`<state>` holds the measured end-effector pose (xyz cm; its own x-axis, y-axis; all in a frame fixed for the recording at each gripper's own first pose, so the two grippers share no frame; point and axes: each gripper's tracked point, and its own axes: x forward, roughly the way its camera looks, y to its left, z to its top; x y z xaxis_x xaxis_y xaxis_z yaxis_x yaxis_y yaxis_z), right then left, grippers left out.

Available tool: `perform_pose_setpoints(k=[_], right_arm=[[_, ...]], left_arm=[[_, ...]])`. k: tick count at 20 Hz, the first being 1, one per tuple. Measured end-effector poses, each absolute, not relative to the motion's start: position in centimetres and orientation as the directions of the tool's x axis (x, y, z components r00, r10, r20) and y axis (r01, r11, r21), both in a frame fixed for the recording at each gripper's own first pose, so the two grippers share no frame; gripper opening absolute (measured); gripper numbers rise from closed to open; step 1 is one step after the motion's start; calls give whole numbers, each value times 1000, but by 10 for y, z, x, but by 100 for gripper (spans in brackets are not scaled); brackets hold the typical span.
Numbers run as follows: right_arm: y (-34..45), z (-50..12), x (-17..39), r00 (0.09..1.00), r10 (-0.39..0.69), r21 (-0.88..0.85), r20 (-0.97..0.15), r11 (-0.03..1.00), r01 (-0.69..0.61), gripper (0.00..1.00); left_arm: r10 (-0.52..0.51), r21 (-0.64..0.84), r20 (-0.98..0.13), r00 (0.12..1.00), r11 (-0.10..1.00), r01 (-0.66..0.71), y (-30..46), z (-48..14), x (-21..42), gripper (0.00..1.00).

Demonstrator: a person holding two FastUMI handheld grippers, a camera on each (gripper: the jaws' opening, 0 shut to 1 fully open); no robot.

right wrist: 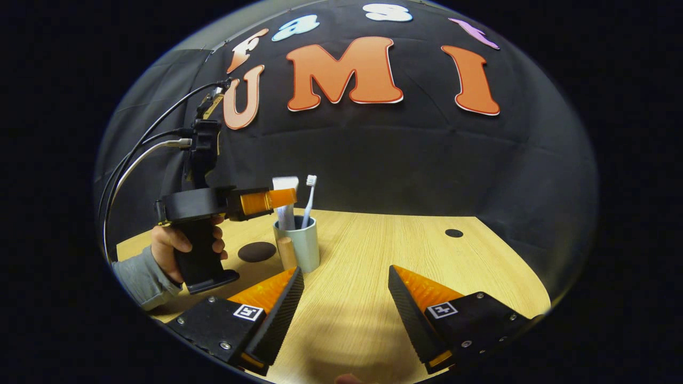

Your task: Put the toothbrush and toothpaste on the desktop into the cup, then pick up the cup and place it on the coaster on the desktop.

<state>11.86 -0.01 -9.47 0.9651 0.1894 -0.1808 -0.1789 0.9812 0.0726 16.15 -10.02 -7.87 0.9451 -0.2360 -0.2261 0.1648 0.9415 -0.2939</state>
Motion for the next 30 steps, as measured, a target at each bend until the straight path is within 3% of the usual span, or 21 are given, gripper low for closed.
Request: perform_pose_setpoints(k=[3, 8, 12, 20, 30], right_arm=[[11, -87, 122, 964, 198, 55, -179, 980, -191, 96], [38, -72, 124, 956, 239, 53, -171, 971, -233, 96], [56, -63, 130, 951, 254, 23, -176, 967, -254, 96], [85, -55, 153, 929, 265, -24, -259, 960, -280, 96], [90, -88, 182, 836, 225, 38, -500, 971, -238, 94]], left_arm=[[-244, -262, -203, 948, 947, 188, -93, -56, 152, 55], [-259, -173, -181, 949, 958, 229, -77, -17, 124, 84], [-244, -143, -162, 956, 964, 222, -57, 9, 97, 97], [-194, -89, -175, 965, 980, 180, -7, 36, 48, 97], [-152, -35, -185, 971, 988, 148, 29, 34, 11, 97]])
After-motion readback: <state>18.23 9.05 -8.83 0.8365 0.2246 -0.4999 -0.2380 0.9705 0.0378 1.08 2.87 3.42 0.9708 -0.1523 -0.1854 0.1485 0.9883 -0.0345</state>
